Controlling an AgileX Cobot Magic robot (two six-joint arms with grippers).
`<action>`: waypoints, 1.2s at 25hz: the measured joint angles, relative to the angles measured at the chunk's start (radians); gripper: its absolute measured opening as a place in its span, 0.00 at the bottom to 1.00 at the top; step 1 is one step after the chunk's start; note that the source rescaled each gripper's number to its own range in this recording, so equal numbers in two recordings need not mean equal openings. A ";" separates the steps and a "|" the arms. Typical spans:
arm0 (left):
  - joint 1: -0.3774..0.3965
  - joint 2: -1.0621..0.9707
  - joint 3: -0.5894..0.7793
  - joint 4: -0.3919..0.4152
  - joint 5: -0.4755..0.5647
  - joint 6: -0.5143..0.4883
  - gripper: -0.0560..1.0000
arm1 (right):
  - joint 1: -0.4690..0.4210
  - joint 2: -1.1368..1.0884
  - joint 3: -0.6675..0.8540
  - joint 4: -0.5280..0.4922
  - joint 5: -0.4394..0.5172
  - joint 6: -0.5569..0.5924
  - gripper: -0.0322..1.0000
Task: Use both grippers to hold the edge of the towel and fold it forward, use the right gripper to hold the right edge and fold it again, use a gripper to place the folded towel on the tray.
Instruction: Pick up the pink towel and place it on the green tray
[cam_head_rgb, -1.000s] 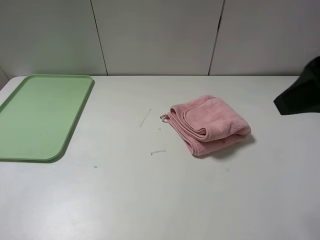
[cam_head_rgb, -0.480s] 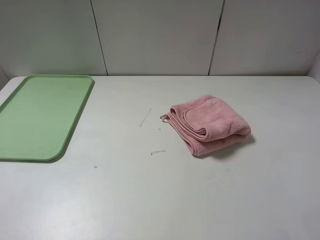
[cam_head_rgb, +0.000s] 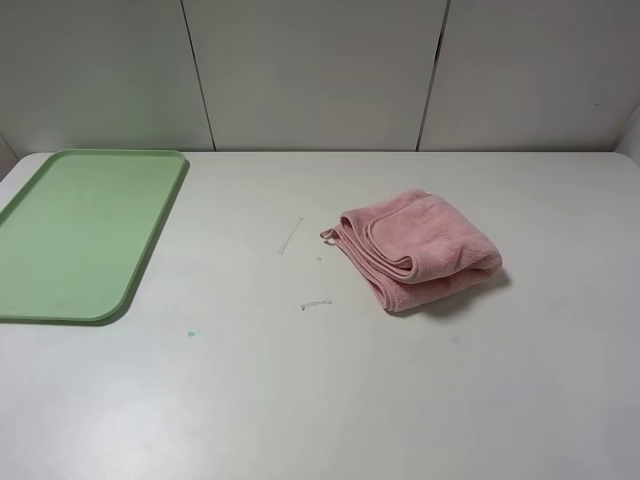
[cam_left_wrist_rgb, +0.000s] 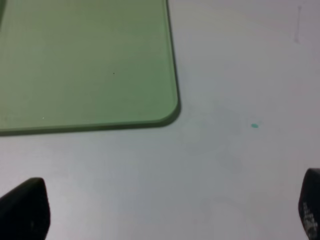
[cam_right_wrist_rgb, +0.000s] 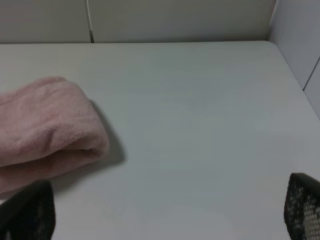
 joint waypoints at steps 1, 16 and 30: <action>0.000 0.000 0.000 0.001 0.000 0.000 1.00 | -0.001 0.000 0.001 0.000 -0.001 0.000 1.00; 0.000 0.000 0.000 0.001 0.000 0.000 1.00 | -0.001 0.000 0.002 -0.003 -0.002 0.000 1.00; 0.000 0.000 0.000 0.001 0.000 0.001 1.00 | -0.001 0.000 0.002 -0.003 -0.003 0.000 1.00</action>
